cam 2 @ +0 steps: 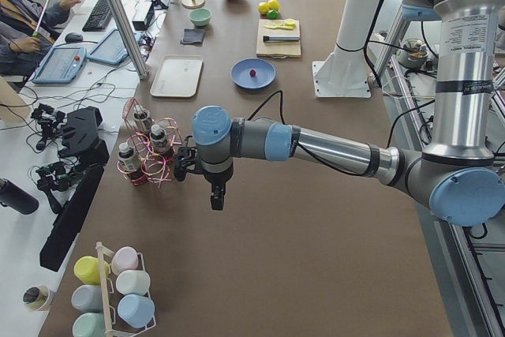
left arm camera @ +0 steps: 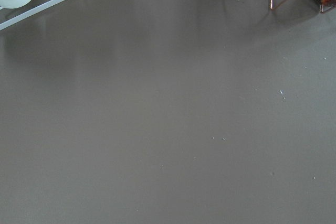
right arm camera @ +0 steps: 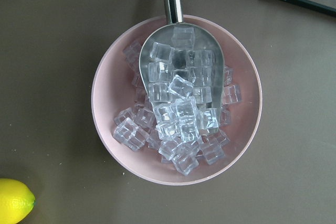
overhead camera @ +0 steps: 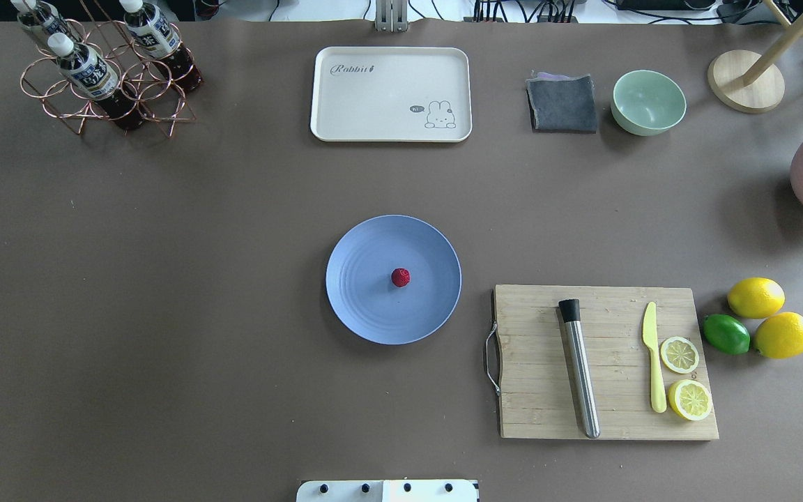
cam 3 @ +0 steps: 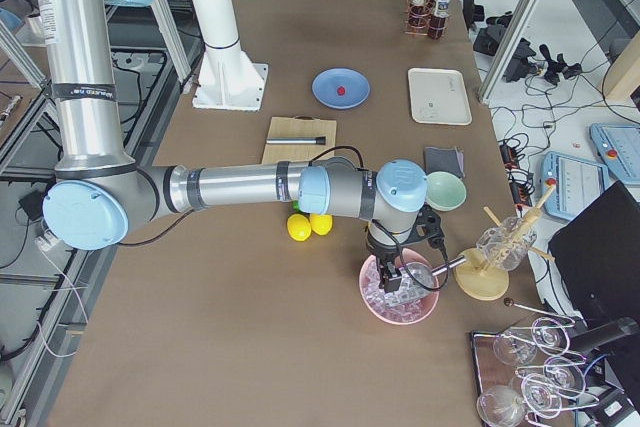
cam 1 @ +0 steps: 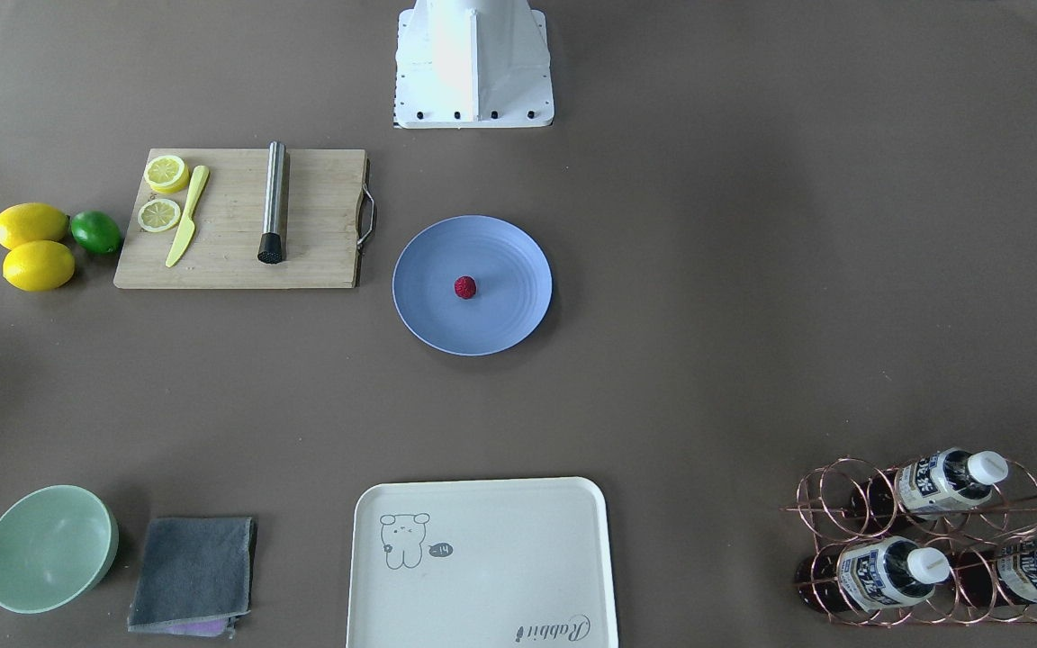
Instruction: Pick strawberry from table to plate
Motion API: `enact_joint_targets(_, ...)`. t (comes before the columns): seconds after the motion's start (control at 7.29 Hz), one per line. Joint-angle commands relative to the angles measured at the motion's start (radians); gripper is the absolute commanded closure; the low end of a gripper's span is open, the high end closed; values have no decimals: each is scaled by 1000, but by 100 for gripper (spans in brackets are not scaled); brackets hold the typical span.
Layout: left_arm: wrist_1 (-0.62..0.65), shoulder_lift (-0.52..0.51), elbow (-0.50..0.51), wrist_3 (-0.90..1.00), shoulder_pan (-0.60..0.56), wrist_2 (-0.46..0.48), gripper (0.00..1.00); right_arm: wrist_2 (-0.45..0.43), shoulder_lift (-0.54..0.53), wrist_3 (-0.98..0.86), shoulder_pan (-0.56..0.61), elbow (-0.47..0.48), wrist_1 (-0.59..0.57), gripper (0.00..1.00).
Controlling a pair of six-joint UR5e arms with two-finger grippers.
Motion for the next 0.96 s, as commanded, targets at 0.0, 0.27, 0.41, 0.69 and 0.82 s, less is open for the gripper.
enact_joint_targets(0.0,0,2,0,3,0,-5,3,0,-9,15,1,9,1,0)
enact_joint_targets(0.27,-5,6,-41,4,-1,-3,3,2,-9,15,1,11,1,0)
enact_joint_targets(0.41,-7,43,-80,4,-1,-2,3,6,-9,15,1,18,1,0)
enact_joint_targets(0.69,-5,58,-89,4,-3,6,3,8,-8,15,-1,21,1,0)
enact_joint_targets(0.82,-7,60,-98,4,-3,4,3,9,-6,20,-13,24,1,0)
